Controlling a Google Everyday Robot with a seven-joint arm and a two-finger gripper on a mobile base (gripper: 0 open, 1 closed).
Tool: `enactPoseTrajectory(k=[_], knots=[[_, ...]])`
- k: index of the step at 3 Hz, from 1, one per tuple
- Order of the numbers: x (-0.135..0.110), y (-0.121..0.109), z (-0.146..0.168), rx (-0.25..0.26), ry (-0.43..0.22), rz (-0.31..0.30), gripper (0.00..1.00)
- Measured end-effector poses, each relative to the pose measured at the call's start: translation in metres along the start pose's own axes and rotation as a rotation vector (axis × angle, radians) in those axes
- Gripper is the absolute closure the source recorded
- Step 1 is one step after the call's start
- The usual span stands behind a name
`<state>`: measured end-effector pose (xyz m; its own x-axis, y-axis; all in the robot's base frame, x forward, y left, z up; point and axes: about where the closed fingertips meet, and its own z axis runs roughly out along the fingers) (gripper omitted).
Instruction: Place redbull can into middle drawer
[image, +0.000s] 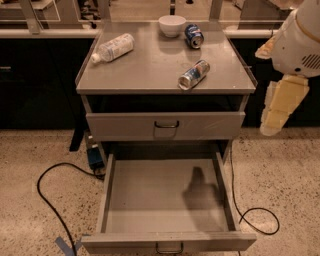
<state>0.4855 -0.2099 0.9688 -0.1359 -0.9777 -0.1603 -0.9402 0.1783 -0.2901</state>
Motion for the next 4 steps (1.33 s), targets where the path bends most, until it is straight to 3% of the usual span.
enactPoseTrajectory(k=[2,3,4], knots=[[-0.004,-0.07,0.026,0.073,-0.031,-0.035,0.0],[-0.013,-0.098,0.039,0.111,-0.092,-0.014,0.0],[-0.029,-0.121,0.058,0.112,-0.185,-0.018,0.0]])
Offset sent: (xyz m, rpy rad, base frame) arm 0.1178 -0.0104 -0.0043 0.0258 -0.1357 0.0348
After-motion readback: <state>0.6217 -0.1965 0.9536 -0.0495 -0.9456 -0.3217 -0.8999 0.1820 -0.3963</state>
